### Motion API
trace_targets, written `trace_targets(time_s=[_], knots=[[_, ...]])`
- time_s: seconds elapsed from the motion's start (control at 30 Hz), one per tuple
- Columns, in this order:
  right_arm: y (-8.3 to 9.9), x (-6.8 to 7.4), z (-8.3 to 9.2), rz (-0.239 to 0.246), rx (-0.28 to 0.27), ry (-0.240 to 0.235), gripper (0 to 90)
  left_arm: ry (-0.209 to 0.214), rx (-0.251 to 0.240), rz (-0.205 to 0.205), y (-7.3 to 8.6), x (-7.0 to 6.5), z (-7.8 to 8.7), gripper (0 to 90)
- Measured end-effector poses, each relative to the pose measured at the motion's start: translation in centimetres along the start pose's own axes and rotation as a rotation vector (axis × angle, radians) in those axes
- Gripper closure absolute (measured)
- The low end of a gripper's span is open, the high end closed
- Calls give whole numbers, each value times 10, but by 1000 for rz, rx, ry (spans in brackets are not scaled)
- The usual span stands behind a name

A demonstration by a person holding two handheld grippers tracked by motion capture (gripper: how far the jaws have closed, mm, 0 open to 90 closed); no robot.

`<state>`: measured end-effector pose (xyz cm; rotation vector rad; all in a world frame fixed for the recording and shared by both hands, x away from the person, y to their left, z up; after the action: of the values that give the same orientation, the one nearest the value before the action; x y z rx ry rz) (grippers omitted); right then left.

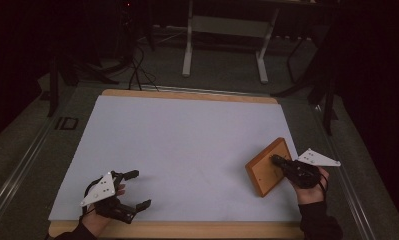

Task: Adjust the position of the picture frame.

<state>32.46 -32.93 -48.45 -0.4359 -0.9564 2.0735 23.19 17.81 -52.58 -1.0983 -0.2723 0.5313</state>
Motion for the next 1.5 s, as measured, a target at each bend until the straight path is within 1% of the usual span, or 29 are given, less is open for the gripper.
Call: trace_targets(time_s=[0.13, 0.2, 0.3, 0.33, 0.6, 0.8, 0.83, 0.87, 0.97, 1.1, 1.37, 1.43, 1.5], knots=[[-12, 7, -2, 17, -17, -16, 860, -1, 1, -1, 0, 0, 0, 16], [-18, 12, -4, 27, -25, -33, 859, 0, 1, -1, 0, 0, 0, 16], [-20, 14, -4, 31, -26, -39, 860, 0, 0, 0, 0, 0, 1, 16], [-27, 21, -7, 49, -28, -48, 860, 0, -1, 0, 0, 0, 1, 16], [-43, 41, -14, 99, -35, -93, 860, 3, -4, 1, -1, 0, 1, 16], [-52, 56, -23, 128, -26, -126, 859, 4, -4, -3, -1, 0, 1, 16], [-52, 59, -25, 128, -24, -129, 859, 3, -5, -3, -1, 0, 1, 16], [-52, 59, -25, 128, -24, -129, 859, 3, -5, -3, -1, 0, 1, 16], [-55, 70, -33, 143, -7, -142, 859, 4, -6, 0, -1, 0, 1, 16], [-57, 79, -44, 157, 11, -164, 860, 6, -6, -2, -1, -1, 1, 16], [-64, 93, -67, 178, 32, -191, 859, 8, -7, 1, -1, 0, 0, 16], [-68, 96, -72, 189, 33, -186, 859, 7, -6, -1, -1, -1, 1, 16], [-72, 98, -78, 190, 35, -190, 859, 5, -7, -2, -1, 0, 1, 16]])
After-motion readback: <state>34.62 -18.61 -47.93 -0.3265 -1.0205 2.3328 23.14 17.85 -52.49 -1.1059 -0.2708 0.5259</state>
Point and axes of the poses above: each handheld gripper's, and its own axes: z roughly backward along the jaws, y roughly out of its underside, x roughly to its left, the point moved 3 cm from there along -z, roughly forward along the jaws, and after that the axes turned 14 degrees about x, right-handed, at the moved point
